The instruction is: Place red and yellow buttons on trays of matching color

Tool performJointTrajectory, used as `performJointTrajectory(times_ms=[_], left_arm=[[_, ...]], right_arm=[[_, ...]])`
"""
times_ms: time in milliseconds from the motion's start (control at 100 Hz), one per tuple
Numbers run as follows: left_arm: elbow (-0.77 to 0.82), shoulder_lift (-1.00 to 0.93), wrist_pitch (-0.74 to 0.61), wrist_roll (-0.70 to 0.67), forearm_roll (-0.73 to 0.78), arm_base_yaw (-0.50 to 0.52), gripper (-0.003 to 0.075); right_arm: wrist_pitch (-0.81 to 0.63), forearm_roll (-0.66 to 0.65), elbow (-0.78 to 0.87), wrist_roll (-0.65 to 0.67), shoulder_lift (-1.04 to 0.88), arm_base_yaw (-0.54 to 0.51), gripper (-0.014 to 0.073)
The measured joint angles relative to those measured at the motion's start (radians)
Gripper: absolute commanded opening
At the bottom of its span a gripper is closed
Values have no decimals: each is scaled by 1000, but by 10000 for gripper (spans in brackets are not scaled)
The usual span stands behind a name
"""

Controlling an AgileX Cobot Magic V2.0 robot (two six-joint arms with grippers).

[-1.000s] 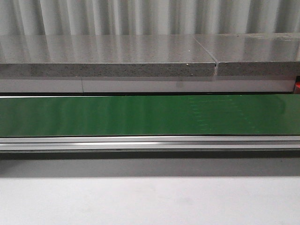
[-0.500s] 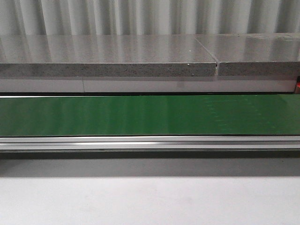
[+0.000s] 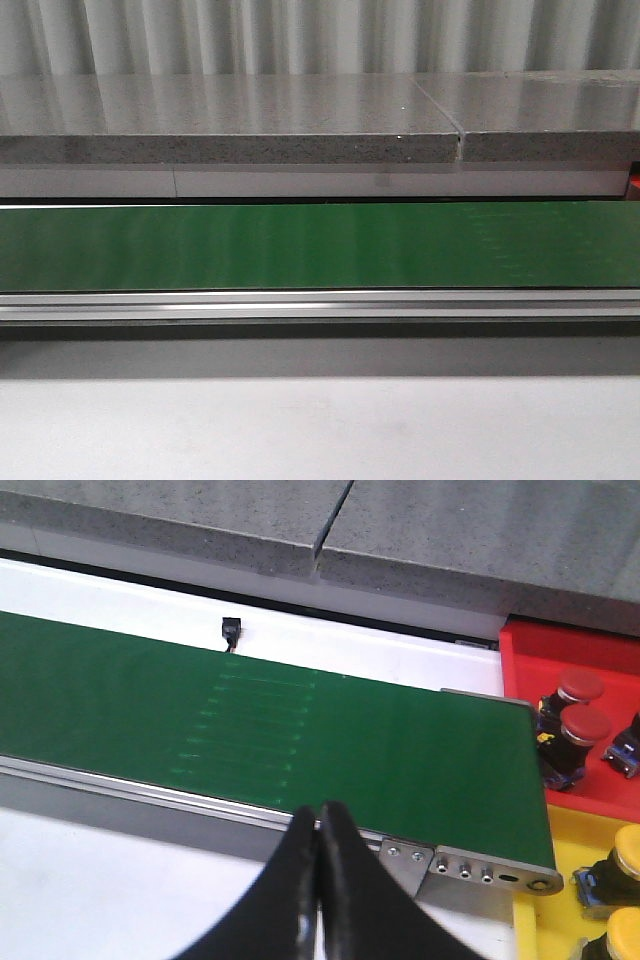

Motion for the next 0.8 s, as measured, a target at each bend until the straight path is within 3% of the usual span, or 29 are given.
performJointTrajectory(times_ms=[150, 530, 630, 730, 800], left_arm=[[0, 11, 7, 2, -12, -56, 167], [-16, 142, 31, 42, -79, -60, 190], [-30, 148, 31, 42, -81, -60, 309], [-49, 149, 32, 42, -83, -60, 509], [-63, 149, 32, 42, -88, -60, 599]], right_arm=[[0, 0, 0, 0, 0, 0, -18], [0, 0, 0, 0, 0, 0, -18], [0, 0, 0, 0, 0, 0, -18], [0, 0, 0, 0, 0, 0, -18], [0, 0, 0, 0, 0, 0, -18]])
